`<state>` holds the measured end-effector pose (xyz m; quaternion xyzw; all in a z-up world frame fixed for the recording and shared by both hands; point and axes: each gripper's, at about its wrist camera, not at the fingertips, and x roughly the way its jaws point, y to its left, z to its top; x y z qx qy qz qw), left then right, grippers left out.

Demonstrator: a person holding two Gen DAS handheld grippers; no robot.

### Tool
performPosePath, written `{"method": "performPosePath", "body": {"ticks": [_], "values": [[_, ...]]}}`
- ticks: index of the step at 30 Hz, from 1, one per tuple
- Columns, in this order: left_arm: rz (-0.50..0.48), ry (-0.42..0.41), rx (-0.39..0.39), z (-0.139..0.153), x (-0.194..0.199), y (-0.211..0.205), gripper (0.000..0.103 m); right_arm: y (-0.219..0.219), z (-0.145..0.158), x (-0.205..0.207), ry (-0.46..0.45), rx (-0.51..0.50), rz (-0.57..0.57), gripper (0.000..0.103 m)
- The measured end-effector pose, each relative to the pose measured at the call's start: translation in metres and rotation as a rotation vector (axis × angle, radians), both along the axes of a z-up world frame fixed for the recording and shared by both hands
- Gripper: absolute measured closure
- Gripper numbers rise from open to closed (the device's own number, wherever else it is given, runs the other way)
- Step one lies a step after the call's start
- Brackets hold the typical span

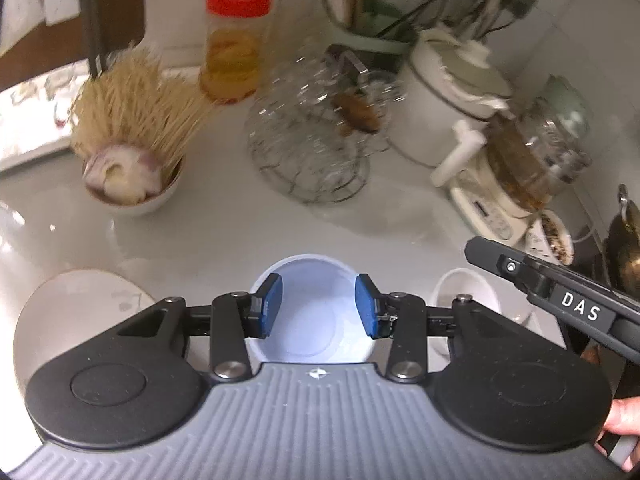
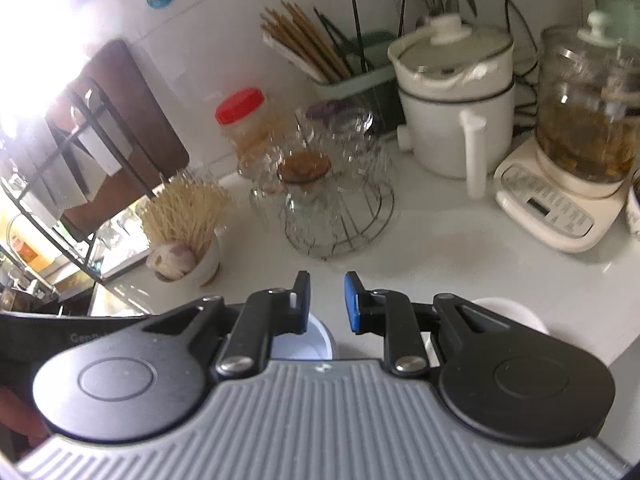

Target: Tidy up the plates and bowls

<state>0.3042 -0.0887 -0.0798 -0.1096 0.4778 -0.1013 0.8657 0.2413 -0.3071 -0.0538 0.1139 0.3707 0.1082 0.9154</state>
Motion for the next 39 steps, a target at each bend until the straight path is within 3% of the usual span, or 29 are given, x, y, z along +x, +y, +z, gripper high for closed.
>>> {"method": "performPosePath", "body": {"ticks": [6,8,10,18,21,23,24,33,38,39], "values": [[-0.023,-0.063,-0.019,0.026,-0.016,-0.017,0.052,-0.013,0.018,-0.017,-0.055,-0.004,-0.029,0.08],[-0.039,-0.084,-0.02,0.032,-0.021,-0.023,0.052,-0.019,0.02,-0.023,-0.07,-0.019,-0.046,0.073],[-0.052,-0.095,-0.023,0.033,-0.023,-0.027,0.051,-0.024,0.022,-0.028,-0.079,-0.022,-0.06,0.067],[-0.106,-0.102,-0.033,0.029,-0.02,-0.056,0.05,-0.05,0.021,-0.041,-0.085,-0.051,-0.137,0.067],[-0.127,-0.094,-0.042,0.025,-0.016,-0.069,0.049,-0.065,0.019,-0.046,-0.08,-0.051,-0.178,0.052],[-0.145,-0.093,-0.053,0.023,-0.015,-0.078,0.049,-0.075,0.017,-0.05,-0.081,-0.038,-0.203,0.033],[-0.153,-0.091,-0.053,0.022,-0.013,-0.082,0.049,-0.081,0.016,-0.051,-0.082,-0.031,-0.217,0.029],[-0.194,-0.054,-0.044,0.005,0.001,-0.114,0.049,-0.12,-0.002,-0.059,-0.047,0.012,-0.303,0.026],[-0.207,-0.01,-0.028,-0.011,0.007,-0.127,0.049,-0.137,-0.017,-0.059,-0.016,0.044,-0.352,0.0],[-0.207,-0.001,-0.025,-0.014,0.007,-0.128,0.049,-0.14,-0.021,-0.058,-0.007,0.058,-0.359,0.0]]}}
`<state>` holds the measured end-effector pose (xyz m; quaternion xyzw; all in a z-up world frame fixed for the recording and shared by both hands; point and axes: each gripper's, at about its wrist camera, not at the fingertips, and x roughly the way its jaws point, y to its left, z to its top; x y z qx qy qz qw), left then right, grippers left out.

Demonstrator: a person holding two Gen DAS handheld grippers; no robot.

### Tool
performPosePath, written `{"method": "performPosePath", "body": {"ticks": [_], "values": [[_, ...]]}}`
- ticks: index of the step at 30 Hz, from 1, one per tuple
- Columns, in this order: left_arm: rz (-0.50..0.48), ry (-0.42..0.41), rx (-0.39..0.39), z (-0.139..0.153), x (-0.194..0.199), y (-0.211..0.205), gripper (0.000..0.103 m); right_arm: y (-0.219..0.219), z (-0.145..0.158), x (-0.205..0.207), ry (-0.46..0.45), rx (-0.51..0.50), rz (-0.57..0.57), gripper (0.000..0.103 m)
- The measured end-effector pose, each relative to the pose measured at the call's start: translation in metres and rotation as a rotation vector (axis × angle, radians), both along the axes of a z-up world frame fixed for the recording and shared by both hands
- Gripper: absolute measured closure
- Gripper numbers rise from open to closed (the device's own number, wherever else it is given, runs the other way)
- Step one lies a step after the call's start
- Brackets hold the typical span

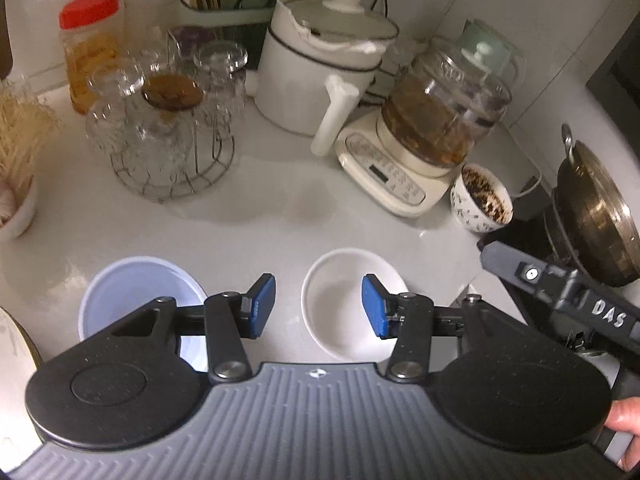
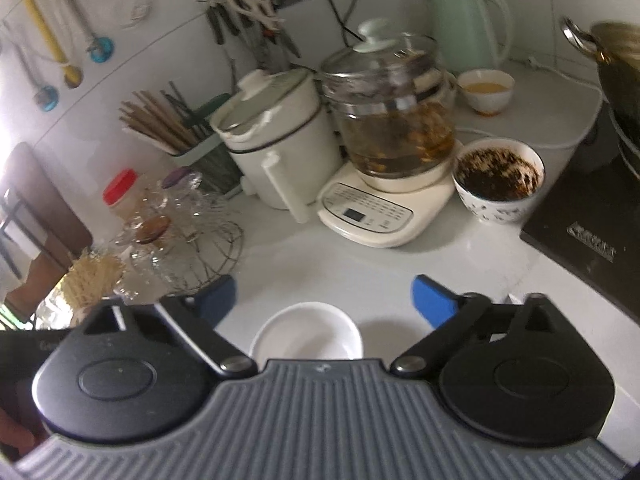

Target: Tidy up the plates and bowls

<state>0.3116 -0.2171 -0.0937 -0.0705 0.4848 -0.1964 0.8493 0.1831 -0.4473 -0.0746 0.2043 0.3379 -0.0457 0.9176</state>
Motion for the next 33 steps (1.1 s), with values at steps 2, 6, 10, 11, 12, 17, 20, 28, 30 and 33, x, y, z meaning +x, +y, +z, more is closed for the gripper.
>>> {"method": "performPosePath", "body": {"ticks": [2,6,10,11,12,17,20,28,30,33], "values": [[-0.003,0.02,0.003,-0.007,0.001,-0.004,0.049,-0.006,-0.008,0.001,0.017,0.038,-0.001,0.0],[-0.001,0.058,0.003,-0.02,0.002,-0.009,0.049,-0.015,-0.026,0.004,0.062,0.092,-0.024,0.0],[0.012,0.103,0.003,-0.034,0.006,-0.012,0.049,-0.026,-0.042,0.005,0.104,0.159,-0.037,0.001],[0.015,0.115,0.0,-0.037,0.007,-0.012,0.049,-0.028,-0.047,0.006,0.109,0.177,-0.032,0.001],[0.017,0.124,-0.002,-0.039,0.008,-0.013,0.049,-0.029,-0.05,0.006,0.116,0.188,-0.027,0.002],[0.021,0.162,0.001,-0.049,0.013,-0.018,0.049,-0.034,-0.069,0.013,0.179,0.253,-0.011,0.025],[0.02,0.186,-0.005,-0.055,0.017,-0.02,0.049,-0.035,-0.078,0.016,0.201,0.281,-0.003,0.034],[0.005,0.227,0.011,-0.064,0.034,-0.033,0.049,-0.031,-0.102,0.033,0.259,0.301,0.016,0.06],[-0.009,0.224,0.022,-0.064,0.038,-0.036,0.049,-0.032,-0.107,0.036,0.269,0.307,0.013,0.067],[-0.02,0.216,0.052,-0.066,0.045,-0.038,0.049,-0.031,-0.112,0.039,0.272,0.302,0.014,0.074]]}}
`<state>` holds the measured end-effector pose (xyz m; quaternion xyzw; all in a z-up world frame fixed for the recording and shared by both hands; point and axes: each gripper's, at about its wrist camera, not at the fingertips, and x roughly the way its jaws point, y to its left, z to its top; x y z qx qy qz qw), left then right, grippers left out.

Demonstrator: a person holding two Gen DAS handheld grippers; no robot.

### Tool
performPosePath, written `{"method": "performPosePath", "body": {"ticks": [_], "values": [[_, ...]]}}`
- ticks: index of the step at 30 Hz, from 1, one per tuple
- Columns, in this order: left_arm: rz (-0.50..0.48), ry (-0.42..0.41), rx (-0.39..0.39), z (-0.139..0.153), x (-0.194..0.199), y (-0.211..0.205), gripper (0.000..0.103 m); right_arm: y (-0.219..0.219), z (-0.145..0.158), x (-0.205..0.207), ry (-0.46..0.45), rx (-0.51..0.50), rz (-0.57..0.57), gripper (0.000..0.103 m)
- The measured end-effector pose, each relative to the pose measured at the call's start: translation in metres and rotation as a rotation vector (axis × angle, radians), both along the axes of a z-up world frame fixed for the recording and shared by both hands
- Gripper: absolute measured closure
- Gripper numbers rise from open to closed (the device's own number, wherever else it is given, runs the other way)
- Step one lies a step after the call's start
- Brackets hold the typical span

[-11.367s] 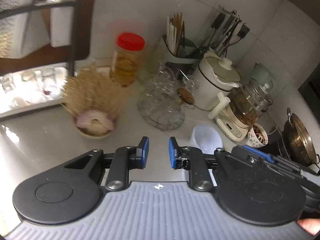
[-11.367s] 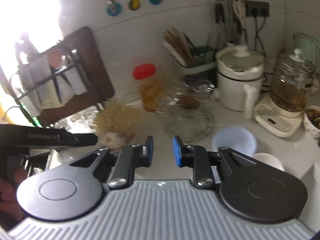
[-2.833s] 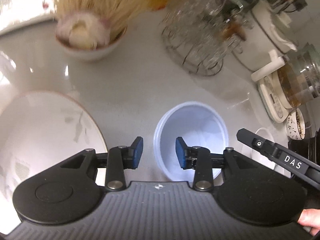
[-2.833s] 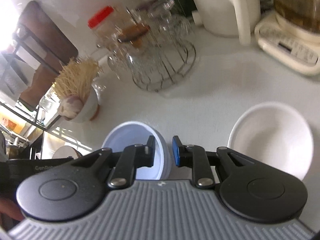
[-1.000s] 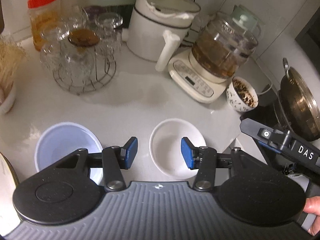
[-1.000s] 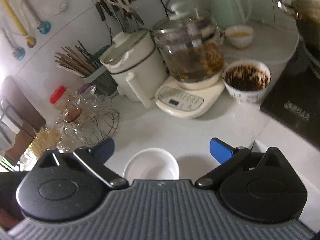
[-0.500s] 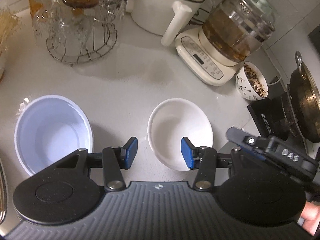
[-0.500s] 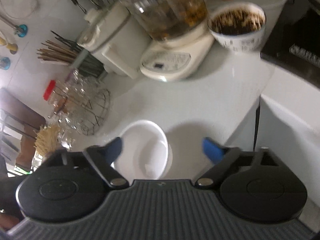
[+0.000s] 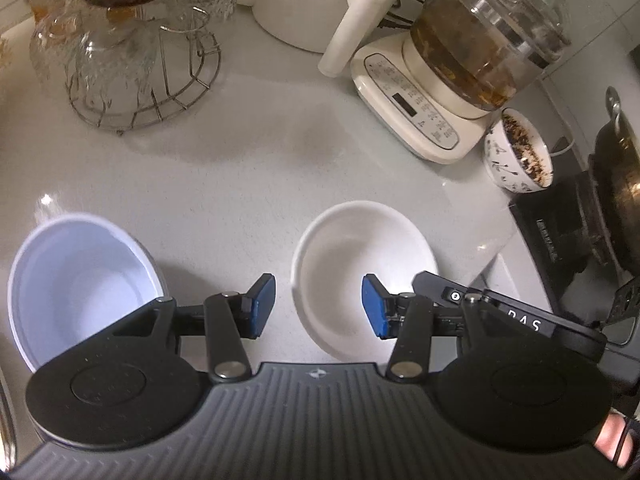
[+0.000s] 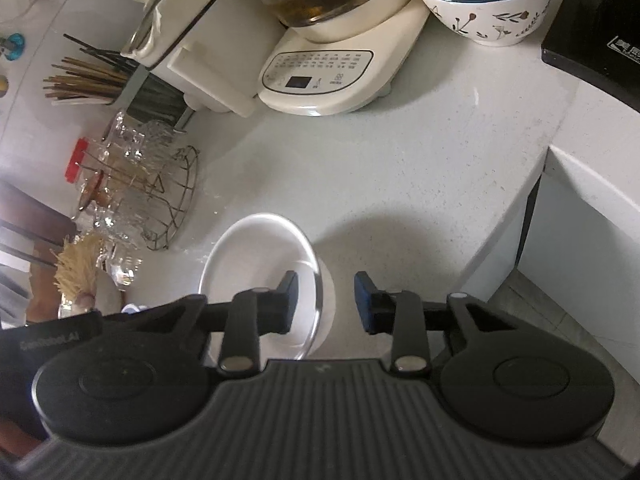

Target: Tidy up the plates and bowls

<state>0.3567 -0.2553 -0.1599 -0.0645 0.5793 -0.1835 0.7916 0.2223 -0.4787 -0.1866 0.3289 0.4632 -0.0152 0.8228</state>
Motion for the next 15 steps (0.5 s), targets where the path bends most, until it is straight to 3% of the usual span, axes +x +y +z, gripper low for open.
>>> {"method": "performPosePath", "body": {"ticks": [9,15], "values": [[-0.008,0.015,0.034,-0.015,0.014,-0.003,0.05,0.001,-0.006,0.004,0.028,0.01,-0.001,0.09],[-0.023,0.023,0.043,-0.023,0.015,-0.009,0.052,0.004,-0.004,0.006,0.019,-0.008,0.007,0.094]]}}
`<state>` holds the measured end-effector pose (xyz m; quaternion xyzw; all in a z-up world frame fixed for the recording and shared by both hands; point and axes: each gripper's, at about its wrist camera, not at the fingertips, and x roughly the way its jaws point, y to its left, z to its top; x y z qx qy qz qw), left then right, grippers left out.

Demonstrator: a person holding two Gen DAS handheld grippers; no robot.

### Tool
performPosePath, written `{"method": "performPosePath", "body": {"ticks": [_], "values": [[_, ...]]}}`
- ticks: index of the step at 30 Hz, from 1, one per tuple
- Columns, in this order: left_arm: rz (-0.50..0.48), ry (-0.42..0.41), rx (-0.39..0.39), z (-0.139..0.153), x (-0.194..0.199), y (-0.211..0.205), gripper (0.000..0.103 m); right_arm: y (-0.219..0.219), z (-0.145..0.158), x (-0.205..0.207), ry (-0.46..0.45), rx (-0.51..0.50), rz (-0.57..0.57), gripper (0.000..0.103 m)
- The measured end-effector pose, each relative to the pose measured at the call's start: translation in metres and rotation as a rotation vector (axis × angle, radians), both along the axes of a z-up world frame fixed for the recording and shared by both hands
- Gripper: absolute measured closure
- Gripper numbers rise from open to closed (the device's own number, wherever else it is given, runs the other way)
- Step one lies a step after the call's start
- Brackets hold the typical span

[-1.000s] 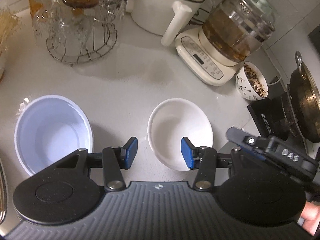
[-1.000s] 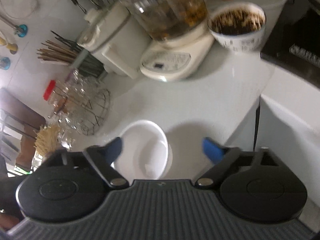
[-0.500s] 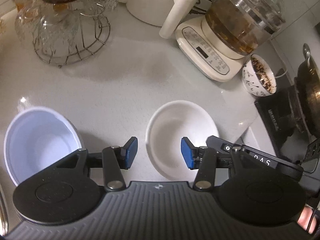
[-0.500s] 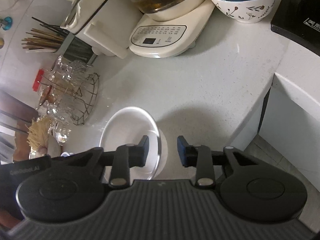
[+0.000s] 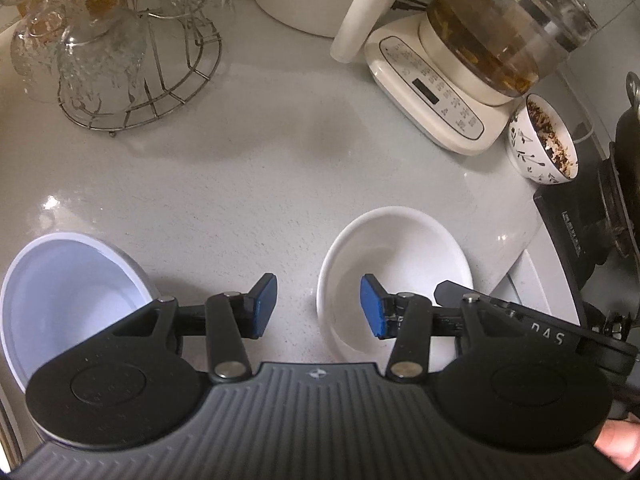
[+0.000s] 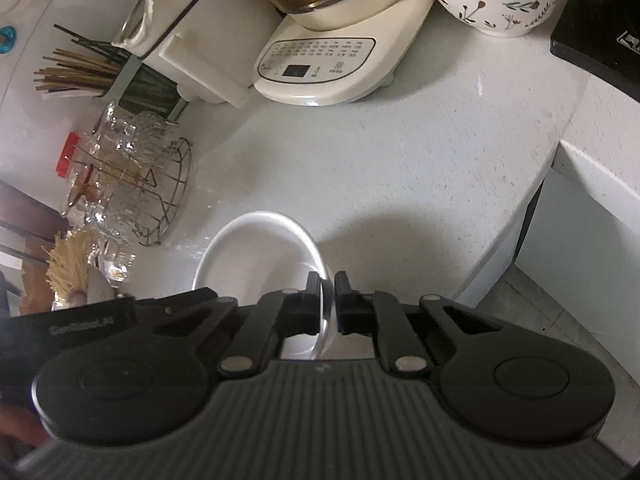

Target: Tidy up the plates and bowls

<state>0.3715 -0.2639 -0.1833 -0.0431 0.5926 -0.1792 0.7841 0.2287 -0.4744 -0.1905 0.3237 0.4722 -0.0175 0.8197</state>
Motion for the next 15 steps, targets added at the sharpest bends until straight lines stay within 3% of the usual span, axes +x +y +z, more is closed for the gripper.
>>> {"method": "performPosePath", "body": {"ticks": [7,15], "values": [[0.001,-0.005,0.009,-0.0047,-0.0001,-0.0028,0.074,-0.0001,0.0005,-0.0013,0.0,-0.008,0.007,0.095],[-0.002,-0.019,-0.006,-0.0053,-0.0006,-0.0048,0.092,0.0003,0.0009,-0.0023,0.0,-0.01,0.012,0.095]]}}
